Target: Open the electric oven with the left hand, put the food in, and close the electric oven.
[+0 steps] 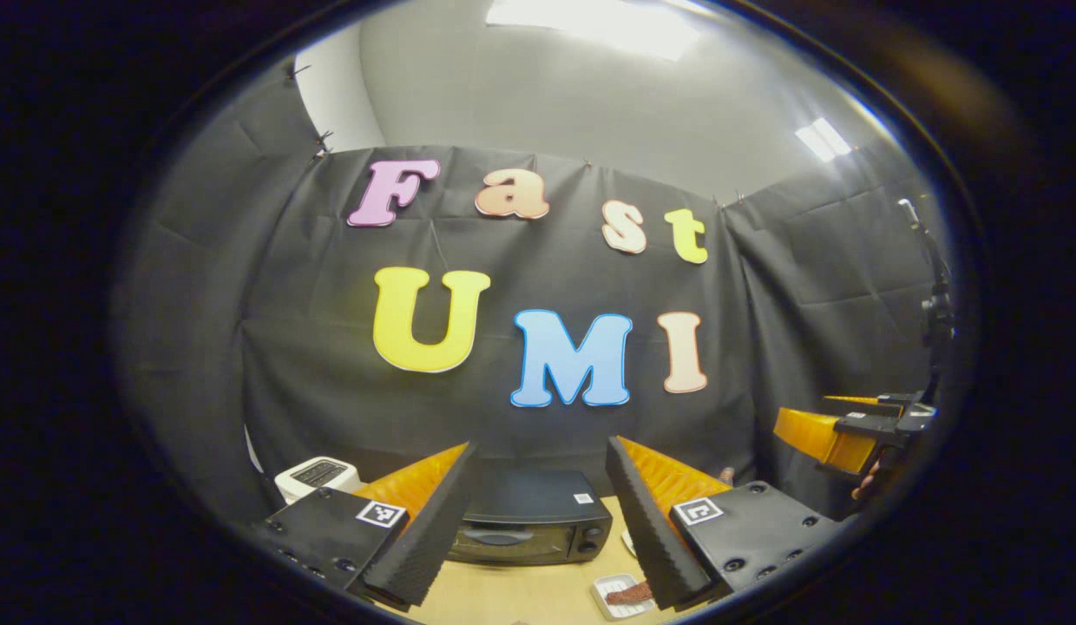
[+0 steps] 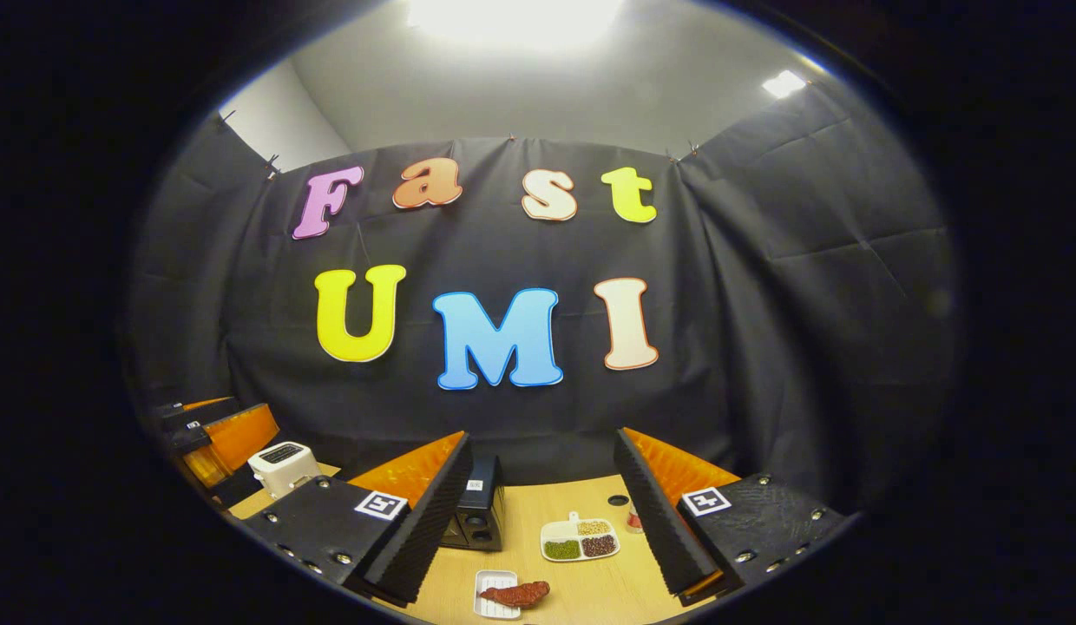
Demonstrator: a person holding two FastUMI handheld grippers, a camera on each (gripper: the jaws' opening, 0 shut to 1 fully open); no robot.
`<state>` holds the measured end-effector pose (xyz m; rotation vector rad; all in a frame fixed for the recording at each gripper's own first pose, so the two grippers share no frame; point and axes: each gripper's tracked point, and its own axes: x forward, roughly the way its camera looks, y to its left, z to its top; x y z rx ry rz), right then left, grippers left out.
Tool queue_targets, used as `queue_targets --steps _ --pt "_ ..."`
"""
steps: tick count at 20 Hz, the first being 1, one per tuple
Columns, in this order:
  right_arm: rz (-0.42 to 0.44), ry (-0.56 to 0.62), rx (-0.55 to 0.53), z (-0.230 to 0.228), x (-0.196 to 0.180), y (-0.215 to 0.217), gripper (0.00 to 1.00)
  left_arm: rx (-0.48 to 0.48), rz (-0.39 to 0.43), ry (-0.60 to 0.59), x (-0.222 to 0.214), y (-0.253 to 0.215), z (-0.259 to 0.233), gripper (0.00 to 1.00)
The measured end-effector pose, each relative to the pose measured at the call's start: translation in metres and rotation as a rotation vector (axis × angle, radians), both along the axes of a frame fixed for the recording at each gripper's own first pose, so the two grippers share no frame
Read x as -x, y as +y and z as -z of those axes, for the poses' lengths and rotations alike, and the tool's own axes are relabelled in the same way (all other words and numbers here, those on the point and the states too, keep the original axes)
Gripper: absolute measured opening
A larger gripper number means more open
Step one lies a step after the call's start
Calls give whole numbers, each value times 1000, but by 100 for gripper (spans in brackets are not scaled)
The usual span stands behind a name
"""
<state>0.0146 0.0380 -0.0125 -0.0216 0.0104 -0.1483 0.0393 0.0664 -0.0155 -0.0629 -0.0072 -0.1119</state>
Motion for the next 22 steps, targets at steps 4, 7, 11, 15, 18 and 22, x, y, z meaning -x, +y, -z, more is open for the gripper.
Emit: queue_targets --steps 4,7,11,15,18,22 --pt "4 -5 23 -1 -8 2 99 14 24 97 -17 4 40 96" --pt "-21 6 21 5 -16 4 99 -6 8 144 -37 6 65 96" --pt "-44 41 3 22 -28 -6 99 -16 -27 264 -73 9 122 96" --pt "-50 92 -8 42 -44 -18 95 4 -42 383 -111 14 177 97" --pt "-29 95 5 44 -52 -34 99 -26 -51 421 -142 16 206 96" --pt "-3 122 17 50 -58 -49 99 -53 -60 466 -175 19 241 96"
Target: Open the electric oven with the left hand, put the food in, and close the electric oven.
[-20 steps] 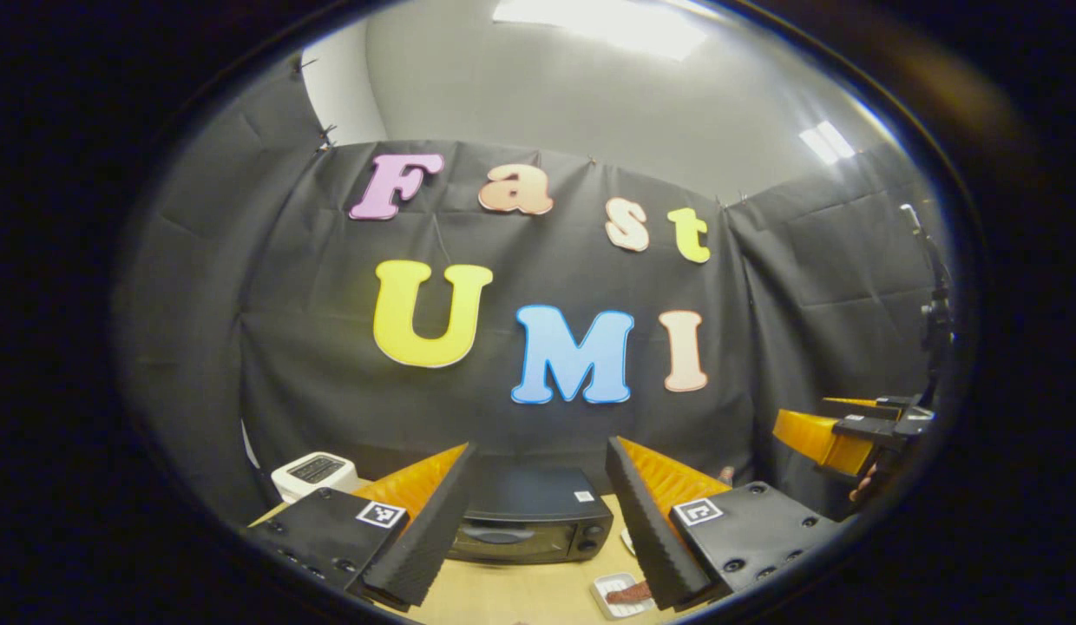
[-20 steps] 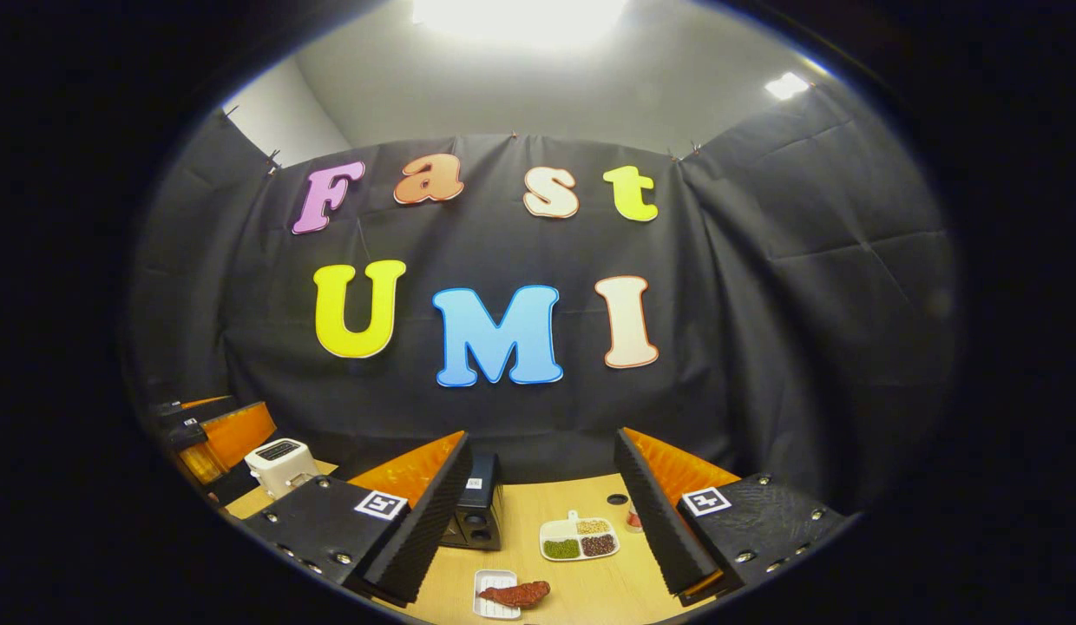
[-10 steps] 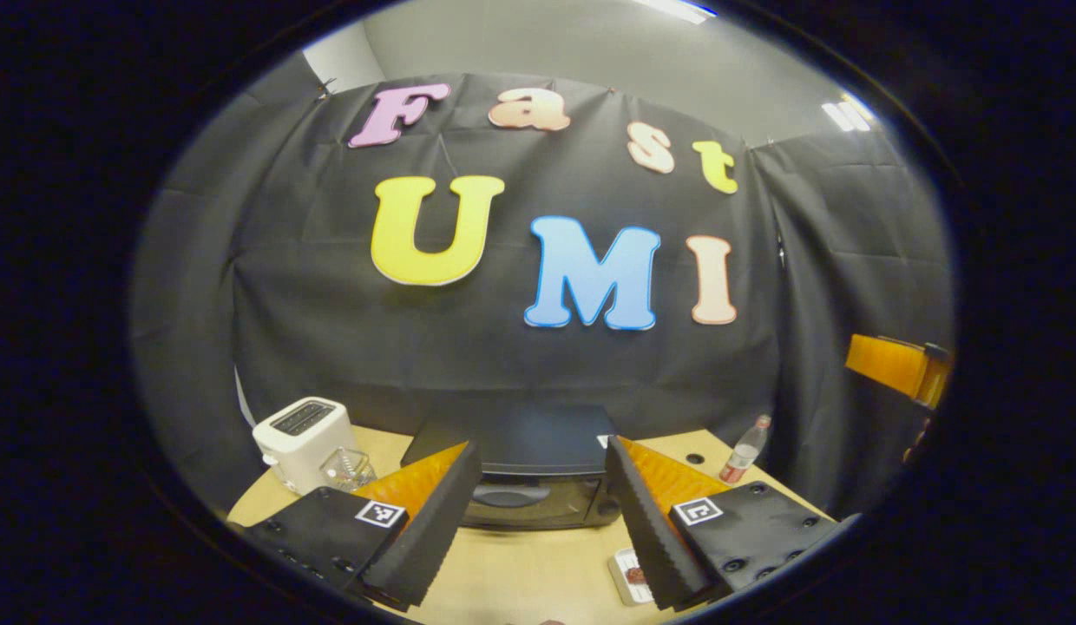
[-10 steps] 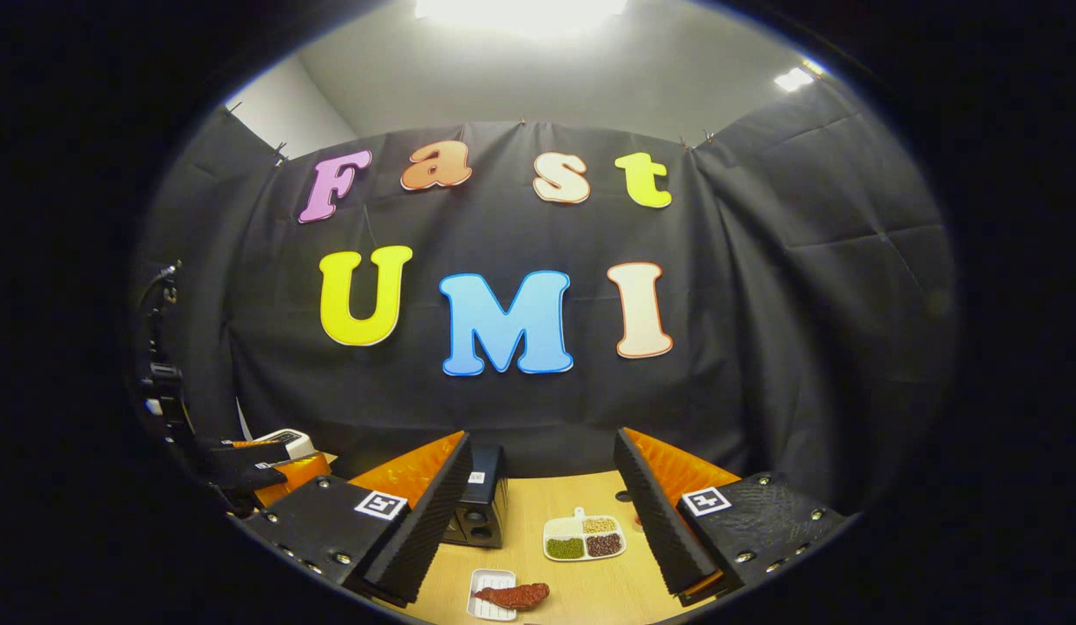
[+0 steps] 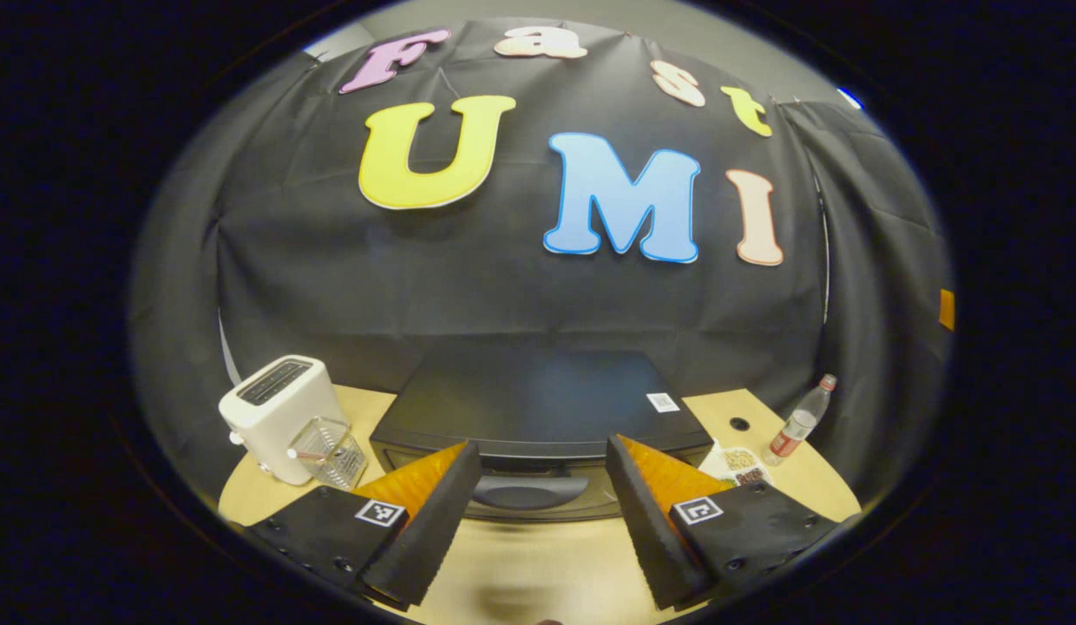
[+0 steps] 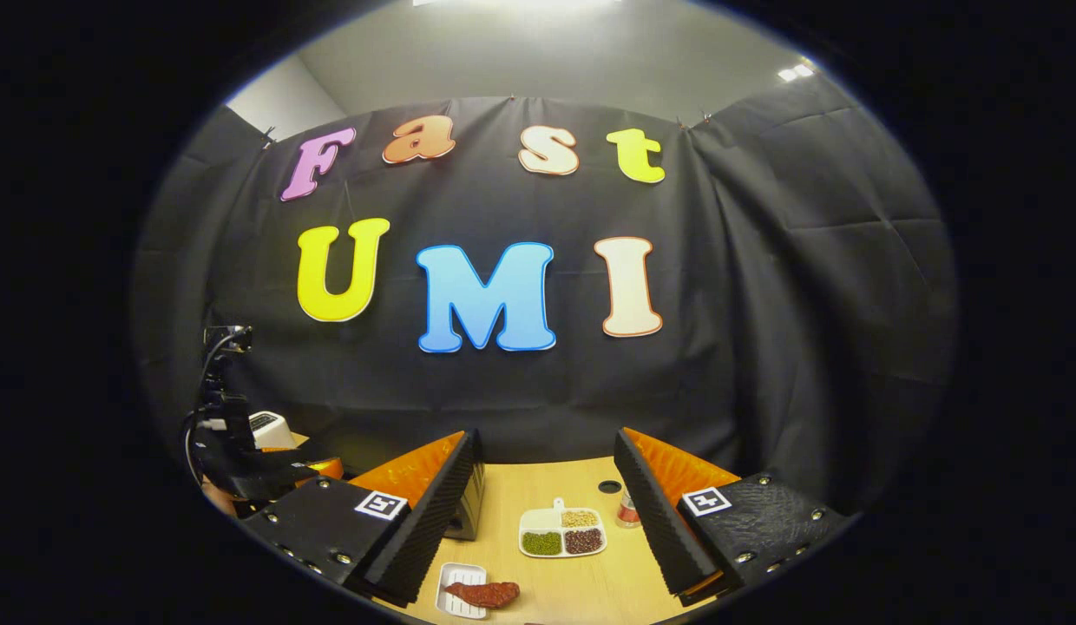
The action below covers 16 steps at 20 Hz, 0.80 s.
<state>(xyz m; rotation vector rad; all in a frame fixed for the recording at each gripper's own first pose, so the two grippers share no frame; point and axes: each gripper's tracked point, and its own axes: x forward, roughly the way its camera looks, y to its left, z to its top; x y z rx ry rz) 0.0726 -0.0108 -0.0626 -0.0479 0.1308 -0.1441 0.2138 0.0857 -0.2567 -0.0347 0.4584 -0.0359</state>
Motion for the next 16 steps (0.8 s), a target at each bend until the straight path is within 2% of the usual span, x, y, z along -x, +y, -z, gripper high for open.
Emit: queue_targets --steps 9,10,11,15,16 --pt "50 35 14 8 1 -19 99 -49 -14 87 -30 13 57 97" --pt "51 37 7 8 1 -18 94 -51 -12 101 -28 14 64 96" --pt "52 38 3 8 1 -19 99 -69 -3 87 -29 13 63 96" --pt "45 33 11 7 -1 -14 99 -73 -9 85 -23 12 64 98" --pt "41 32 11 7 -1 -12 99 -77 -7 89 -19 13 64 96"
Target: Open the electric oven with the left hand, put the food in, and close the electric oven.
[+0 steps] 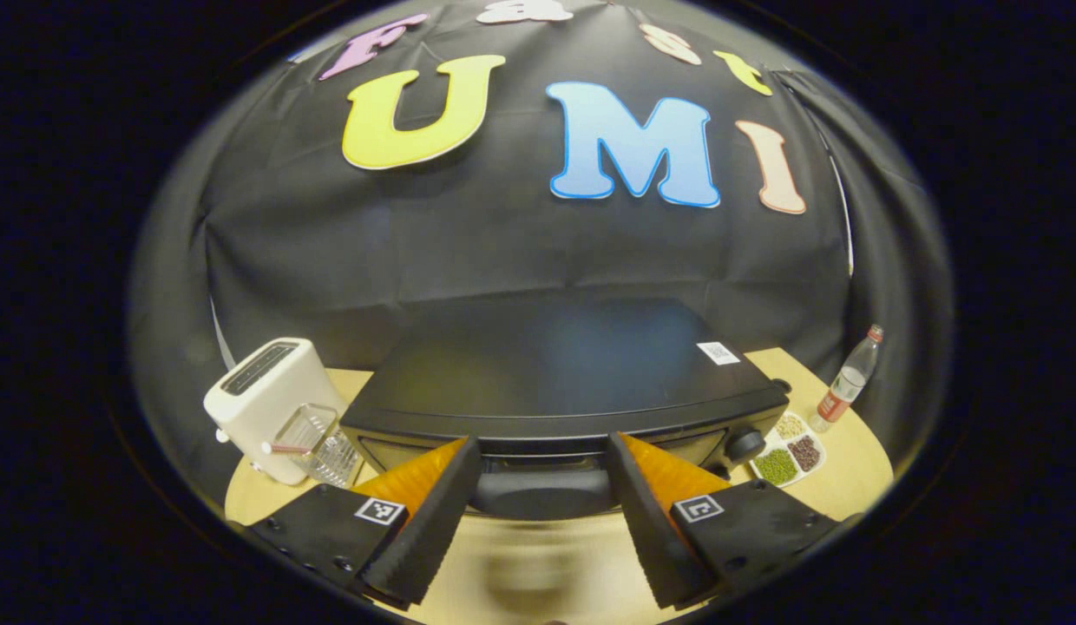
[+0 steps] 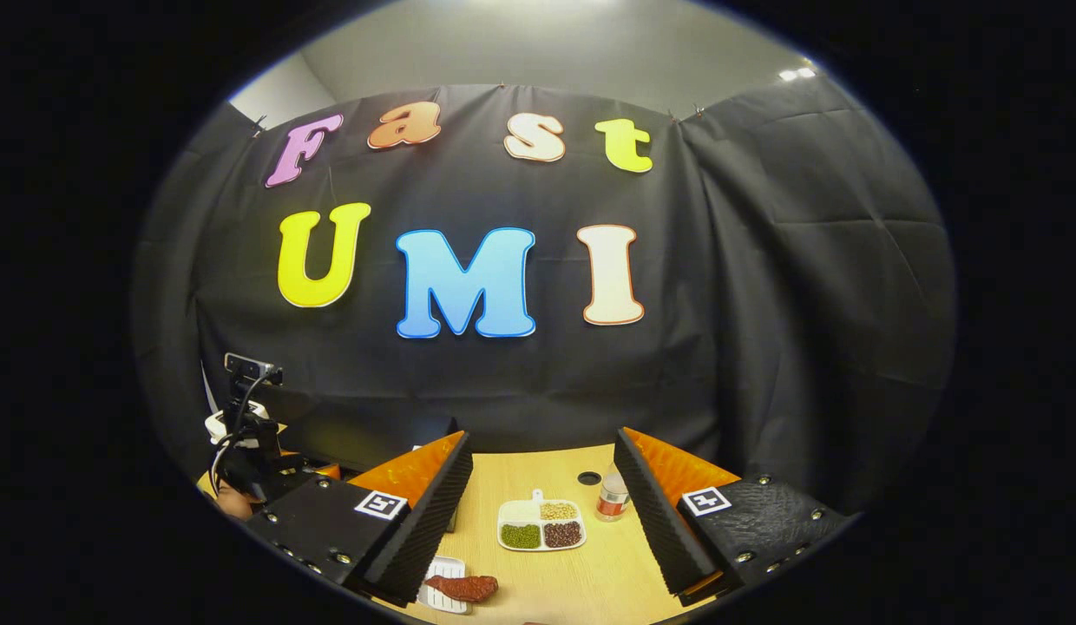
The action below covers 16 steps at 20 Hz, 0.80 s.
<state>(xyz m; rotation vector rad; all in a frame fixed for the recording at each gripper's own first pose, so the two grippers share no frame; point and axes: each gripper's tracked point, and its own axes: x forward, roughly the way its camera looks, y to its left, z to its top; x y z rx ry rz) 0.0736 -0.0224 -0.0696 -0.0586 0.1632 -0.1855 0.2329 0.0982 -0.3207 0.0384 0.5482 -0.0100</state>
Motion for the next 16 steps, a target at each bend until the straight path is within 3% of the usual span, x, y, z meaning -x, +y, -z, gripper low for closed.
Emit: queue_targets --steps 16 --pt "-57 7 -1 5 13 23 99 9 7 60 70 -2 24 97"
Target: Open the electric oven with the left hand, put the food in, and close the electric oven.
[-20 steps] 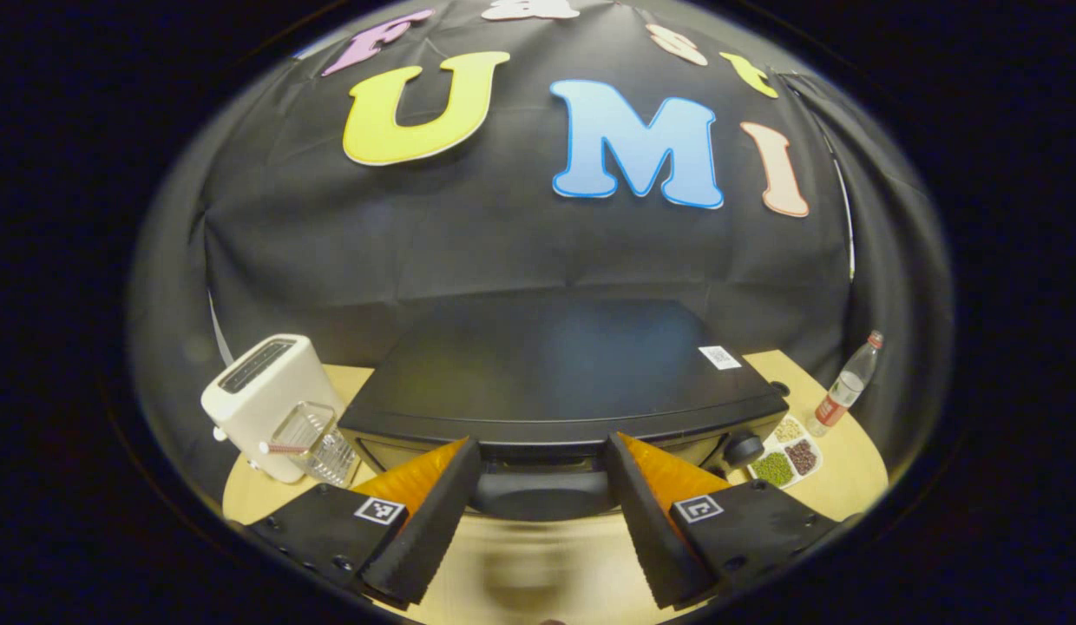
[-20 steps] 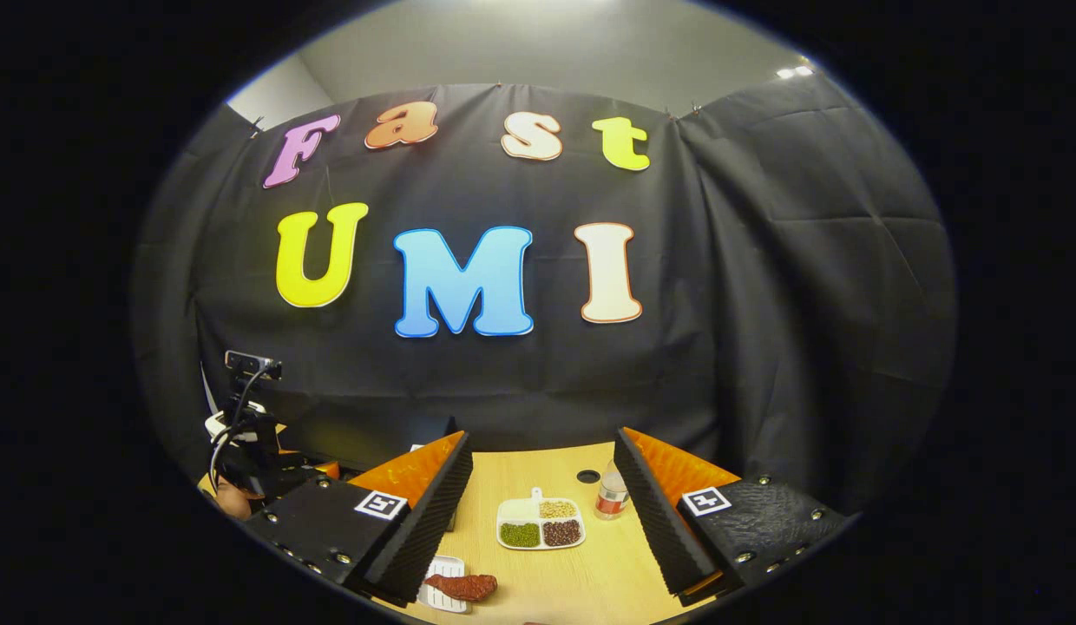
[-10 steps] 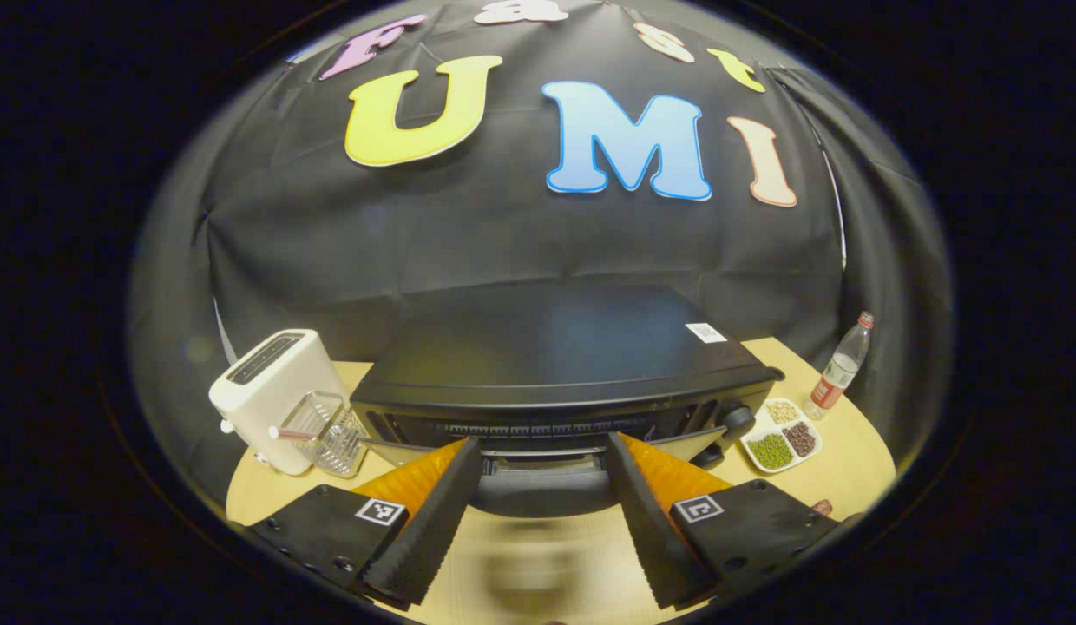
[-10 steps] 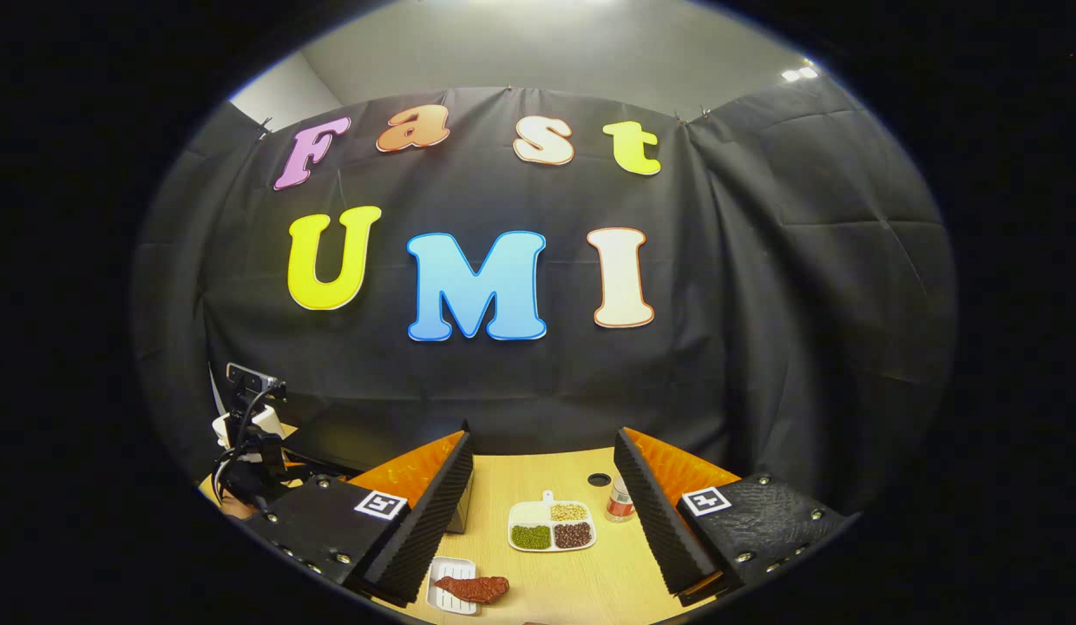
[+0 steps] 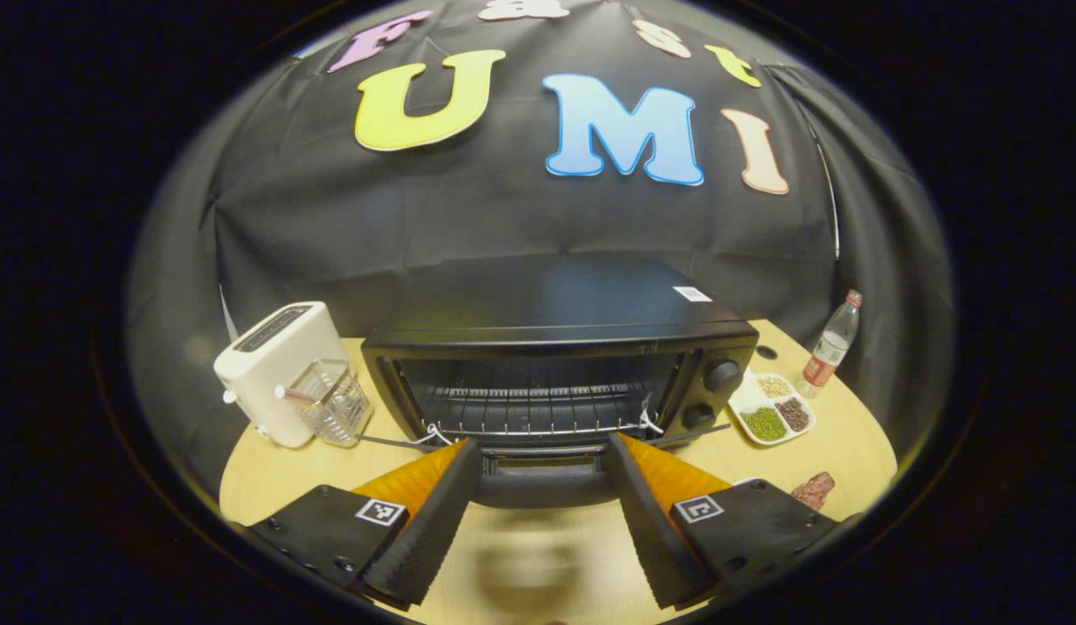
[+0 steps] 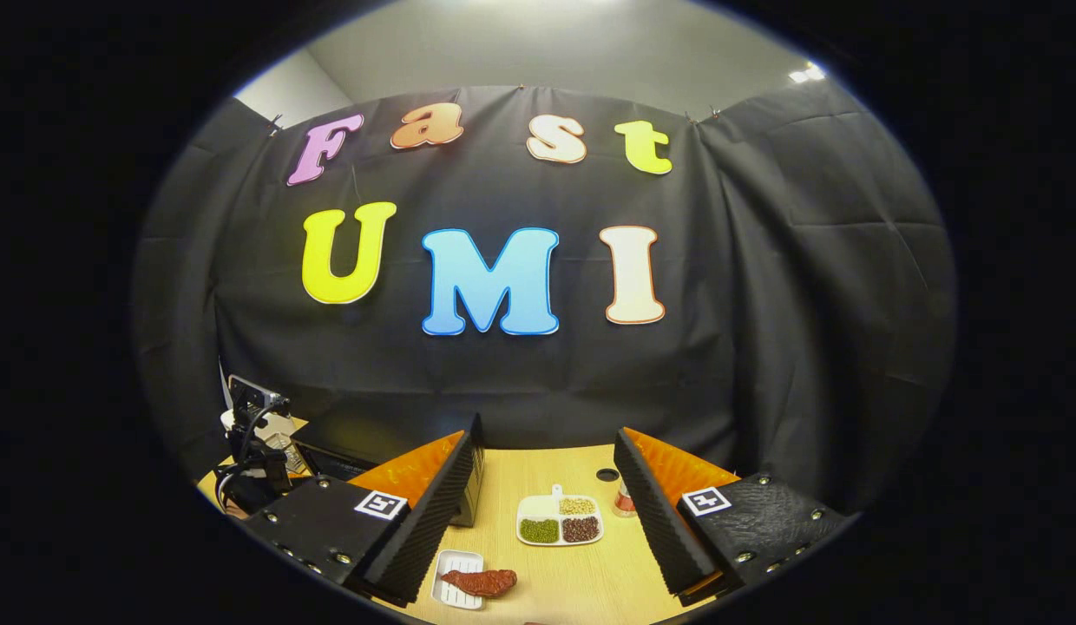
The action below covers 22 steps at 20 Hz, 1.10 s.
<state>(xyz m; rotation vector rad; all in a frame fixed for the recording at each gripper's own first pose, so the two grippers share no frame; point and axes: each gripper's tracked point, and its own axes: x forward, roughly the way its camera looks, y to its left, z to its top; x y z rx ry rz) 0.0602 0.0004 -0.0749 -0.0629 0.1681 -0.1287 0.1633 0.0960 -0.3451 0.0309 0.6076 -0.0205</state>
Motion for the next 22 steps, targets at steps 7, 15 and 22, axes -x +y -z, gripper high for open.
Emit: queue_targets --steps 7,15,22 --pt "-4 6 3 1 7 2 99 -9 10 25 22 -1 17 97" --pt "-24 15 55 3 15 9 99 -19 32 80 49 2 47 97" --pt "-71 99 -9 35 17 18 99 -8 49 169 73 4 89 98"
